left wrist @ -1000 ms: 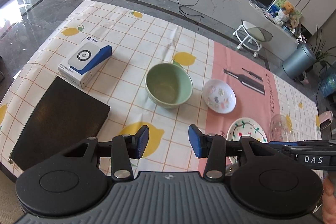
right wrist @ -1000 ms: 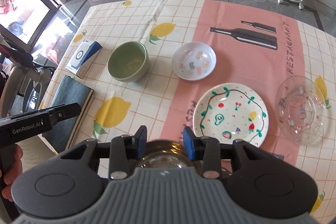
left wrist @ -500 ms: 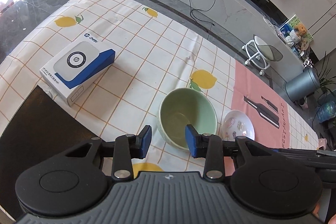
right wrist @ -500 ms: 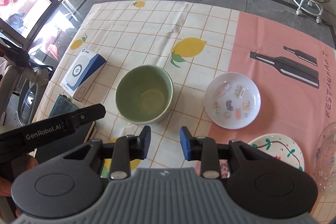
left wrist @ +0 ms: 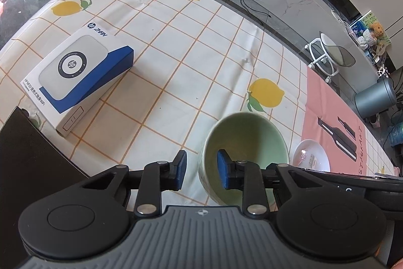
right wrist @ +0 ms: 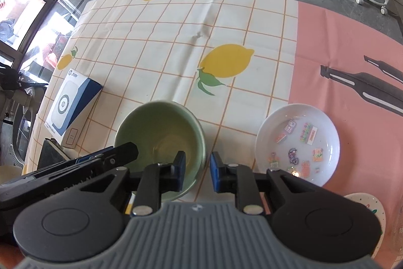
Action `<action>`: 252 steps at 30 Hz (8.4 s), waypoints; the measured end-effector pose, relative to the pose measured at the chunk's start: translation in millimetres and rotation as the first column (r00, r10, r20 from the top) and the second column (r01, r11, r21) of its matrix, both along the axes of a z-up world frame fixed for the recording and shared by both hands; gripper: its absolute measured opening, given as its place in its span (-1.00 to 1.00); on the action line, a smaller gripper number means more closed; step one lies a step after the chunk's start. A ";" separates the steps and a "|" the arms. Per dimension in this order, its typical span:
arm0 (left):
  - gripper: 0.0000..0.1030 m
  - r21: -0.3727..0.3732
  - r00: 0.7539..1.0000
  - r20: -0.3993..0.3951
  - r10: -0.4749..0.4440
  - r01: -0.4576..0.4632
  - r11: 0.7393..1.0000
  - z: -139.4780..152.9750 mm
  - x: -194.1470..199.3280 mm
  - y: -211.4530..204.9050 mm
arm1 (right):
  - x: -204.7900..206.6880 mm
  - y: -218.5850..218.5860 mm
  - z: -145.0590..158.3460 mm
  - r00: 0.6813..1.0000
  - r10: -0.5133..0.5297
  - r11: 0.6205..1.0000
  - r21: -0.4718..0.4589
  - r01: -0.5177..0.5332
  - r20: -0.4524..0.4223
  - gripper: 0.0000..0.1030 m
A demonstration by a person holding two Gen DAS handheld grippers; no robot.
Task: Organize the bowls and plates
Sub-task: 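Move the left gripper to the pale green bowl and grasp its rim, then lift the green bowl and lower it into the steel bowl, then hold the green bowl seated inside the steel bowl with the left gripper, then open the left gripper to release the green bowl, then move both grippers to the white 'Fruity' plate and grasp its rim, then carry the 'Fruity' plate with both grippers toward the bowl stack and lower it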
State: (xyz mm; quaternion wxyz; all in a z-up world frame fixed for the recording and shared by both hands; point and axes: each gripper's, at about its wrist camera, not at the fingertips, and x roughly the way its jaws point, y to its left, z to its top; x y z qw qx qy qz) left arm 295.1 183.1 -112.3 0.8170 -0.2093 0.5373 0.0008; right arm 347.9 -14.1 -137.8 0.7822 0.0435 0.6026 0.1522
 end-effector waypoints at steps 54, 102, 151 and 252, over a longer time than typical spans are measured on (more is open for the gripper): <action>-0.86 0.024 0.995 0.005 -0.095 0.095 0.995 129.5 -190.3 -113.9 | -220.8 -121.1 119.2 0.998 -0.018 0.999 0.035 0.016 0.054 -0.88; -0.82 0.219 0.950 -0.150 -0.275 0.303 0.927 63.4 -167.4 -166.5 | -206.0 -140.2 28.9 0.998 -0.060 0.998 -0.012 0.060 -0.014 -0.89; -0.79 0.163 0.939 0.080 -0.334 0.318 0.934 120.5 -183.8 -186.1 | -230.1 -170.1 88.0 0.977 -0.055 0.998 0.037 0.048 0.204 -0.84; -0.70 0.036 0.896 -0.035 -0.443 0.444 0.895 31.0 -43.7 -220.9 | -160.7 -331.9 -46.5 0.854 -0.504 0.706 0.509 0.492 -0.126 -0.90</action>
